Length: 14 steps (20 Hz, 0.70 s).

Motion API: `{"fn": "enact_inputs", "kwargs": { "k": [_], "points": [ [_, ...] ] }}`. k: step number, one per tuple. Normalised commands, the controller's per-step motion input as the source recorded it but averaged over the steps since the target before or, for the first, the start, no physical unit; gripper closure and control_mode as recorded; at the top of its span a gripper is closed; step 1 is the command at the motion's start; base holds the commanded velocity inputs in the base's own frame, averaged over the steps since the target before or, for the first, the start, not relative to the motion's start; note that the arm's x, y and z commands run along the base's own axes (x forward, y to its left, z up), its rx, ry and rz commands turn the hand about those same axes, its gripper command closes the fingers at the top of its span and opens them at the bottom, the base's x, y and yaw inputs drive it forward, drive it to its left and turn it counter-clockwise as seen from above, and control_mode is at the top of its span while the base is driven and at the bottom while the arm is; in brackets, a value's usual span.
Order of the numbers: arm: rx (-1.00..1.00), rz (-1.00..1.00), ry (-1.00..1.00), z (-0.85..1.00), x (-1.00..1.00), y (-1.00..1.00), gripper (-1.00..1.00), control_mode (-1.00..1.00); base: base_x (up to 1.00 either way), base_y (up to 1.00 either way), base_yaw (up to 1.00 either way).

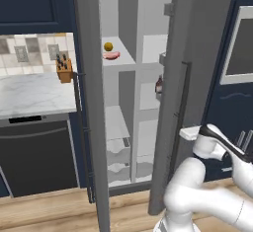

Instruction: There's a steak in the fridge that needs to be moved to the freezer for freezing. Pick up the steak from the fridge, place it on any shelf in the freezer, and close the fridge and freezer doors when done.

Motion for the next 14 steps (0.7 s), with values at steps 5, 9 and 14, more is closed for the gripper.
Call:
{"fn": "enact_inputs", "kwargs": {
  "k": [5, 9, 14],
  "points": [
    [0.01, 0.00, 0.01, -0.03, 0.90, 0.82, -1.00, -1.00, 0.00, 0.00, 0.00],
    [0.08, 0.03, 0.00, 0.00, 0.96, 0.33, -1.00, -1.00, 0.00, 0.00, 0.00],
    [0.03, 0.01, 0.00, 0.00, 0.95, 0.46, -1.00, -1.00, 0.00, 0.00, 0.00]
  ]
}}
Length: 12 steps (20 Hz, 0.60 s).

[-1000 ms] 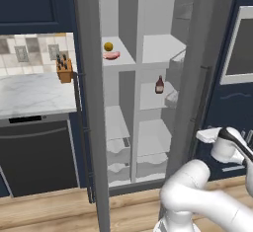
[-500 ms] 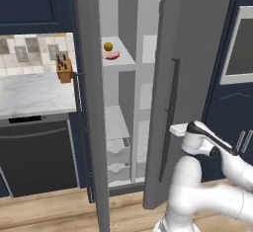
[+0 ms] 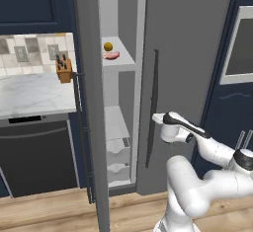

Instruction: There's a steak in the fridge that needs to be moved to the freezer for freezing. Pick up the steak from the fridge, place it on any shelf in the freezer, and close the fridge and freezer doors when done.

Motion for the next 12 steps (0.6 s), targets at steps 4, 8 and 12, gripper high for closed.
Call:
{"fn": "enact_inputs", "kwargs": {
  "k": [4, 8, 12],
  "points": [
    [0.04, 0.00, 0.01, 0.01, 0.97, 0.18, -1.00, -1.00, 0.00, 0.00, 0.00],
    [0.06, 0.03, 0.01, 0.13, 0.55, -0.29, -1.00, -1.00, 0.00, 0.00, 0.00],
    [0.06, 0.04, 0.00, 0.43, -0.12, -0.44, -1.00, -1.00, 0.00, 0.00, 0.00]
  ]
}}
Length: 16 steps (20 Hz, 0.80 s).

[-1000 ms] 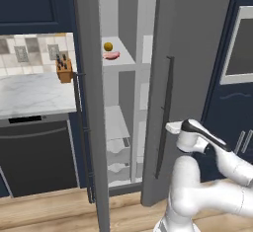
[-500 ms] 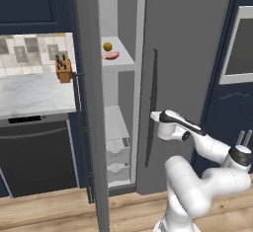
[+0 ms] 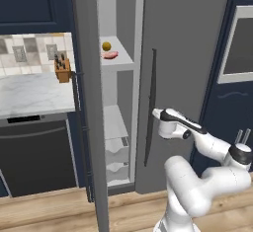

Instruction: There's a steak in the fridge that needs to be moved to the freezer for freezing. Pick up the steak from the fridge, place it on any shelf in the freezer, and close the fridge and freezer doors when done.

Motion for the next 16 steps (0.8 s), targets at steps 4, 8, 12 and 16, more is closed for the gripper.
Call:
{"fn": "enact_inputs", "kwargs": {
  "k": [4, 8, 12, 16],
  "points": [
    [0.04, 0.00, 0.00, 0.83, -0.53, -0.41, -1.00, -1.00, 0.00, 0.00, 0.00],
    [0.03, 0.00, 0.07, 1.00, -0.69, -0.42, -1.00, -1.00, 0.00, 0.00, 0.00],
    [0.00, -0.09, 0.25, 1.00, -0.70, -0.30, -1.00, -1.00, 0.00, 0.00, 0.00],
    [0.00, -0.09, 0.54, 1.00, -0.55, -0.39, -1.00, -1.00, 0.00, 0.00, 0.00]
  ]
}}
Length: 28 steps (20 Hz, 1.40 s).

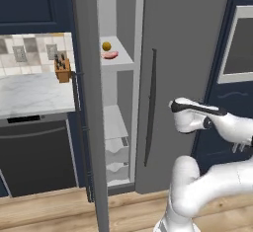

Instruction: There's a steak in the fridge that needs to be moved to the freezer for freezing. Pick up the steak from the fridge, place it on any shelf in the freezer, and close the fridge and freezer doors when done.

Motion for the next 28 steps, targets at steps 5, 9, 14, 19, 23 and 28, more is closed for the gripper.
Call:
{"fn": "enact_inputs", "kwargs": {
  "k": [5, 9, 14, 19, 23, 28],
  "points": [
    [0.00, -0.03, 0.58, 1.00, -0.72, -0.32, -1.00, -1.00, 0.00, 0.00, 0.00],
    [0.00, 0.00, 0.31, 1.00, -0.95, -0.32, -1.00, -1.00, 0.00, 0.00, 0.00],
    [0.12, 0.00, 0.05, 1.00, -0.58, -0.60, -1.00, -1.00, 0.00, 0.00, 0.00],
    [0.16, 0.00, 0.00, 1.00, -0.20, -0.57, -1.00, -1.00, 0.00, 0.00, 0.00],
    [0.03, -0.01, -0.05, 1.00, -0.31, -0.41, -1.00, -1.00, 0.00, 0.00, 0.00],
    [-0.30, -0.21, -0.22, 0.76, -0.37, -0.34, -1.00, -1.00, 0.00, 0.00, 0.00]
  ]
}}
